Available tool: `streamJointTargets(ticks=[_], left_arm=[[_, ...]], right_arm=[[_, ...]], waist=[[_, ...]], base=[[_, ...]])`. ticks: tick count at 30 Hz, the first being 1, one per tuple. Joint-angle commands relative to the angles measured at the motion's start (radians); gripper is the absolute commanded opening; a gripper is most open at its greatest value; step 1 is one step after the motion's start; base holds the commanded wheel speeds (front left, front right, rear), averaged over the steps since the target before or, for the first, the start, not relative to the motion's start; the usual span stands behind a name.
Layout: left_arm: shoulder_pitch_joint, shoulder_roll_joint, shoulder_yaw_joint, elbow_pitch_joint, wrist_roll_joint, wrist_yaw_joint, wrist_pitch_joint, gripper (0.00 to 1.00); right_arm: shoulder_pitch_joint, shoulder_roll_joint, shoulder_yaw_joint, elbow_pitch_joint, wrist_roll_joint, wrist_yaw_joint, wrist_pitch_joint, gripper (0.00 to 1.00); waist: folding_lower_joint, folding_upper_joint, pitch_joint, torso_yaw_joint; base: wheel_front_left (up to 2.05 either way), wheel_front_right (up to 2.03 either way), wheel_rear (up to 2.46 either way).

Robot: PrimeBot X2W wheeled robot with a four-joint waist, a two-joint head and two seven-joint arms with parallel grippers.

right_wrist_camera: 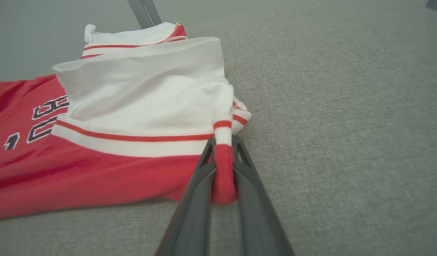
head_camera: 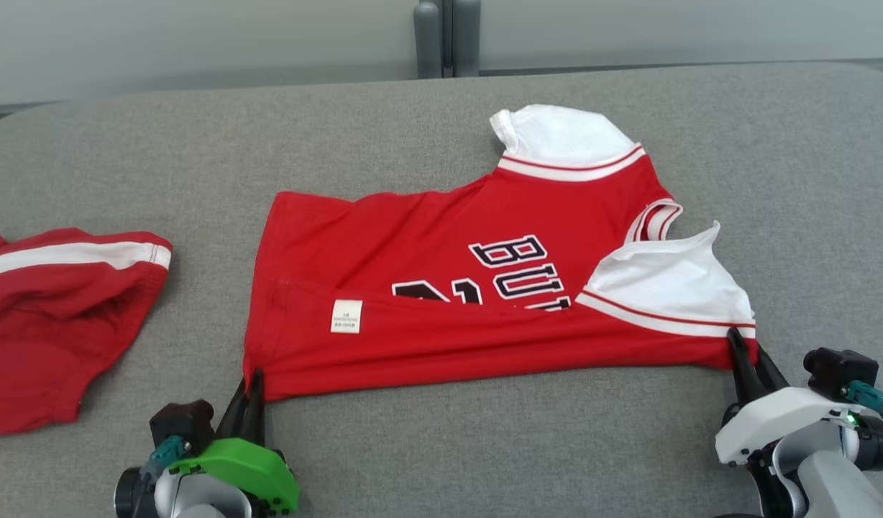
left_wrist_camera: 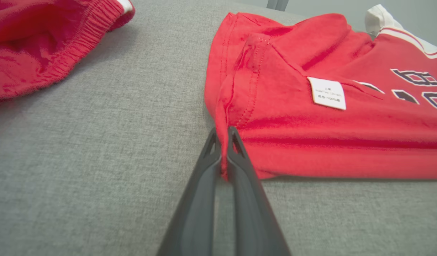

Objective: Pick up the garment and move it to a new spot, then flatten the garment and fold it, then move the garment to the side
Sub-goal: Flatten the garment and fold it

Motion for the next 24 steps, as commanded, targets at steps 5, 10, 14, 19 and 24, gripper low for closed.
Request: streamJointTargets(ticks=[5, 10, 14, 19, 24], left_arm=[[0.072, 0.011, 0.034, 0.031, 0.026, 0.004, 0.0, 0.0], [0.123, 0.012, 0.051, 0.042, 0.043, 0.009, 0.0, 0.0], [0.161, 0.013, 0.066, 0.051, 0.048, 0.017, 0.0, 0.0], [0.175, 0.013, 0.068, 0.078, 0.048, 0.017, 0.0, 0.28], [0.157, 0.008, 0.073, 0.025, 0.058, 0.037, 0.0, 1.0]], right_arm=[[0.071, -0.019, 0.006, 0.009, 0.022, -0.003, 0.001, 0.0], [0.137, -0.025, 0.021, -0.008, 0.041, -0.003, 0.001, 0.0], [0.194, -0.024, 0.037, -0.028, 0.056, -0.003, 0.001, 0.0], [0.232, -0.026, 0.038, -0.035, 0.073, -0.003, 0.001, 0.39], [0.206, -0.026, -0.011, -0.055, 0.021, -0.002, 0.001, 1.0]], waist=[[0.0, 0.0, -0.131, 0.009], [0.0, 0.0, -0.188, 0.021], [0.0, 0.0, -0.205, 0.035], [0.0, 0.0, -0.198, 0.043], [0.0, 0.0, -0.172, 0.049]], base=[[0.0, 0.0, 0.0], [0.0, 0.0, 0.0], [0.0, 0.0, 0.0], [0.0, 0.0, 0.0], [0.0, 0.0, 0.0]])
